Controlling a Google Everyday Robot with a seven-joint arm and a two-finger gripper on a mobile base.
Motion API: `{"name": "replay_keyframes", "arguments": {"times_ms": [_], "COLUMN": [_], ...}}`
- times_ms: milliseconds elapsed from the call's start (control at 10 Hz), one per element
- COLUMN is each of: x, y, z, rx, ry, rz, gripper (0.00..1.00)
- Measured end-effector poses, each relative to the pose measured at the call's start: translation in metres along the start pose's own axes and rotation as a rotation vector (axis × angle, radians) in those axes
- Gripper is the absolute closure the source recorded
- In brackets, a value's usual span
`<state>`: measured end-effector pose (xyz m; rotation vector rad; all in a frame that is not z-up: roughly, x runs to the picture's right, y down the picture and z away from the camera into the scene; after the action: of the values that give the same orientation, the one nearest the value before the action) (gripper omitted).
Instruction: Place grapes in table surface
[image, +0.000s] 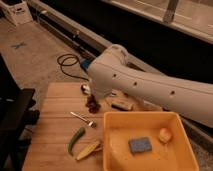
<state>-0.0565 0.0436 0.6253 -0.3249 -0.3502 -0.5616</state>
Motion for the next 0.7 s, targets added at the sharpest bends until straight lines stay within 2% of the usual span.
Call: {"name": "replay_keyframes", "arguments": {"times_ms": [700], "x": [0.0006], "y": [-0.0031], "z": [0.0045], "rx": [-0.004], "ry": [0.001], "rz": [-0.017], "gripper": [1.00]}}
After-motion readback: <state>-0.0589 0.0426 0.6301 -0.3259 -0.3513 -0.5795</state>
